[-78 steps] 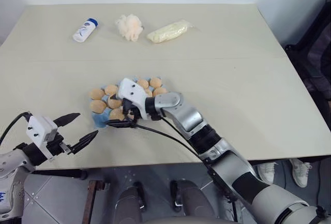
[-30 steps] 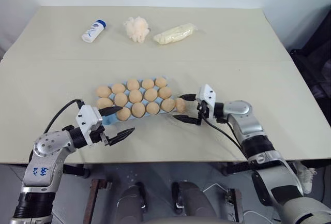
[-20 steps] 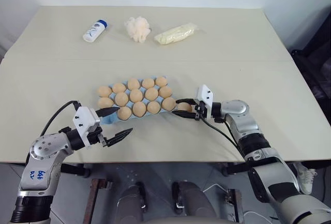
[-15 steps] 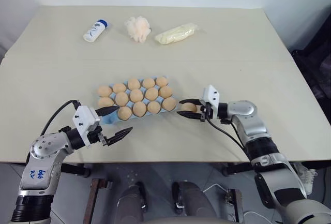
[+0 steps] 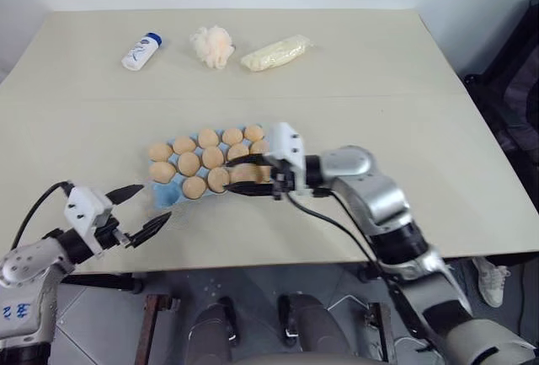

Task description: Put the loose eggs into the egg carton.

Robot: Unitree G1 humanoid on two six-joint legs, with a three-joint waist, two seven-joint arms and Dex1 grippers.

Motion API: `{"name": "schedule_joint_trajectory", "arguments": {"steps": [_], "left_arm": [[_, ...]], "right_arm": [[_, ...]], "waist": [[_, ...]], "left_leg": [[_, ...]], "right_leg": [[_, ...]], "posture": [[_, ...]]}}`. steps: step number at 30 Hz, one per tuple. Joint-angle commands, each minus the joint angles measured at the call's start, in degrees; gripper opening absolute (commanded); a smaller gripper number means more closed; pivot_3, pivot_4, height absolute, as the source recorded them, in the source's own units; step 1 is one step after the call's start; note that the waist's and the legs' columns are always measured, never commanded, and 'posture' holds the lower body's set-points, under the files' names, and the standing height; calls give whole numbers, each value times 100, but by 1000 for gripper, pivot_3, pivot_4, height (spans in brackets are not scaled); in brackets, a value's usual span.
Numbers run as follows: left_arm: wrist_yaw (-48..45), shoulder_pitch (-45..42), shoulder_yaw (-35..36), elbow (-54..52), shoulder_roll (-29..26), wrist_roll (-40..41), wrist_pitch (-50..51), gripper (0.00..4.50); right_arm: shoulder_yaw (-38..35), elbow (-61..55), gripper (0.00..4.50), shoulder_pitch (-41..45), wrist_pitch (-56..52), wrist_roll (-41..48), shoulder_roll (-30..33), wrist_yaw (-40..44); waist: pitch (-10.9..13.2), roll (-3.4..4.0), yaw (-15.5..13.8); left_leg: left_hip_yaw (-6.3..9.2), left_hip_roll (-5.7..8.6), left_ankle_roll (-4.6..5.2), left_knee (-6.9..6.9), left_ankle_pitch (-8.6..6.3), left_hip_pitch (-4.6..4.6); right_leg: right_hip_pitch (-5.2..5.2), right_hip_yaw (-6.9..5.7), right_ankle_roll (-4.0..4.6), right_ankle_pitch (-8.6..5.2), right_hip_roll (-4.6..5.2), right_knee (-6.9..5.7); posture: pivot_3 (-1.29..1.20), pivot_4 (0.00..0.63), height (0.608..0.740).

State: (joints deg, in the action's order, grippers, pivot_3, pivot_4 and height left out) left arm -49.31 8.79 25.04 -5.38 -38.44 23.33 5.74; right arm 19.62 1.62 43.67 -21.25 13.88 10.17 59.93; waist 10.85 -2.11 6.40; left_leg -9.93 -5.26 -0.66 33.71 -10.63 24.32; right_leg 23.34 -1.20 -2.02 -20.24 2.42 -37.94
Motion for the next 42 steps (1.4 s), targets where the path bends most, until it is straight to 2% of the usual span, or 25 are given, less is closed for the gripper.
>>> {"name": "schedule_joint_trajectory", "arguments": {"steps": [1, 6, 9, 14, 18, 21, 23, 26, 33, 42], "left_arm": [[91, 307, 497, -167, -17, 158, -80, 4500], [272, 771, 888, -408, 102, 257, -7, 4500], [370, 888, 969, -475, 165, 308, 21, 4500], [507, 903, 809, -617, 302, 308, 104, 4500], [565, 773, 701, -616, 293, 286, 162, 4500], [601, 586, 578, -595, 269, 282, 217, 4500], [602, 537, 535, -600, 267, 282, 237, 4500], [580, 479, 478, -575, 260, 259, 258, 4500], [564, 294, 347, -475, 228, 241, 284, 4500], [433, 101, 388, -389, 30, 334, 424, 4500]], "right_arm": [[258, 547, 1818, 405, 203, -195, -495, -199], [565, 1860, 1818, 1064, 719, -580, -1450, -447], [591, 2432, 1818, 1276, 972, -741, -1766, -510], [520, 3792, 1818, 1906, 1510, -955, -2411, -842], [471, 4307, 1818, 2100, 1794, -986, -2646, -971], [412, 4640, 2645, 2169, 1945, -971, -2797, -1074], [331, 4682, 3383, 2202, 1949, -886, -2835, -1054], [324, 4405, 4408, 2184, 1875, -766, -2777, -853], [97, 3561, 4463, 2105, 1590, -448, -2324, -575], [-332, 1559, 4463, 1244, 1074, -102, -1017, -209]], "waist": [[-2, -4, -3], [-3, -5, 25], [-5, -8, 50], [-10, -18, 63], [-13, -22, 118], [-14, -23, 147], [-13, -22, 161], [-14, -23, 187], [-14, -24, 161], [-18, -31, 125]], "left_leg": [[-1, 0, 0, -3, 0, 1], [-3, 2, -1, -10, -1, 5], [-4, 2, -5, -17, 1, 5], [-7, 9, -8, -29, 1, 5], [-6, 9, -16, -42, 6, 5], [-6, 10, -18, -45, 7, 4], [-6, 10, -18, -45, 8, 4], [-9, 8, -20, -46, 10, 2], [-8, 6, -26, -44, 14, 2], [-5, 7, -26, -47, 14, 2]], "right_leg": [[1, 0, 0, 0, 0, 1], [7, -1, 2, -1, 4, 4], [10, -1, 4, -2, 4, 4], [13, -4, 5, -3, 14, 10], [17, -5, 6, -3, 15, 10], [16, -7, 8, -4, 15, 9], [16, -8, 8, -4, 14, 9], [17, -7, 7, -4, 12, 6], [19, -9, 7, -4, 9, -1], [18, -12, 7, -4, 9, 2]], "posture": [[0, 150, 740], [0, 150, 740], [0, 150, 740], [0, 150, 740], [0, 150, 740], [0, 150, 740], [0, 150, 740], [0, 150, 740], [0, 150, 740], [0, 150, 740]]}}
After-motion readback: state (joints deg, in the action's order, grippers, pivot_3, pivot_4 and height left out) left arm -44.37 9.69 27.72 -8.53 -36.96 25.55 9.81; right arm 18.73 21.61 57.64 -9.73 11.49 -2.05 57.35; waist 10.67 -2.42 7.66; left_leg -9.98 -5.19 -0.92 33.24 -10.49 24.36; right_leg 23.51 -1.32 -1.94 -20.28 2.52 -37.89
